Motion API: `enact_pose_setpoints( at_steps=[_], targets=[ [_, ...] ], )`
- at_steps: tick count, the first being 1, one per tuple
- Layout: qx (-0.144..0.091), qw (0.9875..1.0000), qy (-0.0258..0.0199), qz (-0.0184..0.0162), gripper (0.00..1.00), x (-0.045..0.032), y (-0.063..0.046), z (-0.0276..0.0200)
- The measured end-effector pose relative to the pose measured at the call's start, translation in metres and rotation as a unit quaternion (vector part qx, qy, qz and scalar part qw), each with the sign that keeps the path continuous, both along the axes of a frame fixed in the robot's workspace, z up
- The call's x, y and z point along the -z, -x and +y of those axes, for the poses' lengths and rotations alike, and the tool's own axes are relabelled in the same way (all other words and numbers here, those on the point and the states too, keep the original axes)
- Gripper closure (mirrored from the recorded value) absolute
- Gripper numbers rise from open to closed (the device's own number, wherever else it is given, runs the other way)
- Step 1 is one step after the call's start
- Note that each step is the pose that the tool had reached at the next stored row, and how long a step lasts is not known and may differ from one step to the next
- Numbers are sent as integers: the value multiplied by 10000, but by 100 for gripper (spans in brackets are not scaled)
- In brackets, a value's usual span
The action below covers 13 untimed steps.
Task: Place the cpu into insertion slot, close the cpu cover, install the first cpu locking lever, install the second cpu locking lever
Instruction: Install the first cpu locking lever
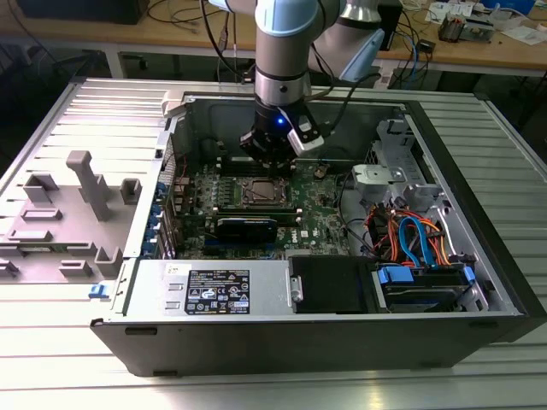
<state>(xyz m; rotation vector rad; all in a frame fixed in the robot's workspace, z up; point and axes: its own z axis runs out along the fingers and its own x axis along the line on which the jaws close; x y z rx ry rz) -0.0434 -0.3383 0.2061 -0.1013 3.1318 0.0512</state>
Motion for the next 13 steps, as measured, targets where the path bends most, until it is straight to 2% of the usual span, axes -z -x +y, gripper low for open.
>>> enact_pose_setpoints(
  at_steps=[13],
  targets=[
    [1, 10000, -4, -2, 89, 12, -10, -1]
  ],
)
